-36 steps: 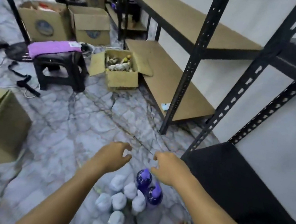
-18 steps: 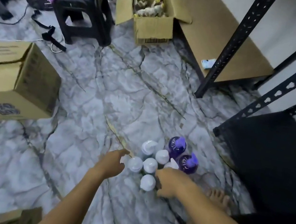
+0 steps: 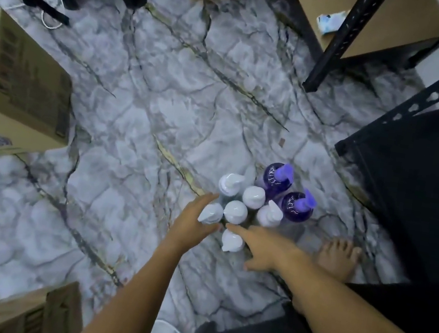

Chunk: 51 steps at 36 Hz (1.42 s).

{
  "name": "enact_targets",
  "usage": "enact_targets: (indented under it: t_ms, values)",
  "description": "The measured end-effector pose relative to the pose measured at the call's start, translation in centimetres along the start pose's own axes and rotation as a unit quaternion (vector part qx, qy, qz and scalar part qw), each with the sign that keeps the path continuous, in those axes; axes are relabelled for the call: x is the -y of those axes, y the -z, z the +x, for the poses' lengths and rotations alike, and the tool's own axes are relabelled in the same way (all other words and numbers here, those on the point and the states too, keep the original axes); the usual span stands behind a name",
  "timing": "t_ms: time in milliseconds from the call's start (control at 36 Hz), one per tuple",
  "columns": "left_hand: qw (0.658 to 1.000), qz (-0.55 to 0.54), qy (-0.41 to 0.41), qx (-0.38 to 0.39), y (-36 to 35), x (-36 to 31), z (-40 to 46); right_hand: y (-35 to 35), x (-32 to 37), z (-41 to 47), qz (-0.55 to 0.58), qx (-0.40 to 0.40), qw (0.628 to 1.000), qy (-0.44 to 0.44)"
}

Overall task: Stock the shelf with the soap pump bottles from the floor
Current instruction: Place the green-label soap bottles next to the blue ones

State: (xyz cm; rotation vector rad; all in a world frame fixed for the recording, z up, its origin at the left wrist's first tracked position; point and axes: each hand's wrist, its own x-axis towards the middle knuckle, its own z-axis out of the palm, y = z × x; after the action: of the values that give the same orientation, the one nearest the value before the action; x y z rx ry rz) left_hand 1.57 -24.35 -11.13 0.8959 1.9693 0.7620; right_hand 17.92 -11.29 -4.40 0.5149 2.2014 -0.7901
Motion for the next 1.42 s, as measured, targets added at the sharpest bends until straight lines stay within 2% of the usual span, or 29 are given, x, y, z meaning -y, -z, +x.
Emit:
enact_targets:
  t_ms: [278,528,639,806,1028,1222,1417]
  values:
    - [0.997,0.061,-0.001,-0.052,0.5,1.4,0.3,-2.6,-1.3,2.8,0.012,-0.041,0.999,0.011]
    - [0.994,0.003,0.013,-0.109,-0.6,1.6,-0.7,-4.1,-2.1,4.3,-0.021,-0.088,0.996,0.002]
    - [0.995,-0.02,0.011,-0.1,-0.4,1.5,-0.8,-4.3,-1.9,4.6,-0.049,-0.127,0.991,0.009]
    - [0.995,-0.031,0.018,-0.091,-0.4,1.7,-0.8,-3.1,-1.1,3.6,-0.049,-0.125,0.991,0.02]
    - [0.994,-0.033,0.028,-0.098,-0.8,1.4,-0.9,-1.4,0.0,1.9,0.053,-0.126,0.99,0.029]
    - [0.996,-0.031,0.047,-0.073,0.7,-0.1,-1.0,1.5,-0.3,-2.1,0.138,-0.121,0.983,0.017]
    - [0.993,-0.046,0.049,-0.101,2.4,-2.9,-3.1,4.8,-0.2,-6.5,0.238,-0.172,0.956,-0.011]
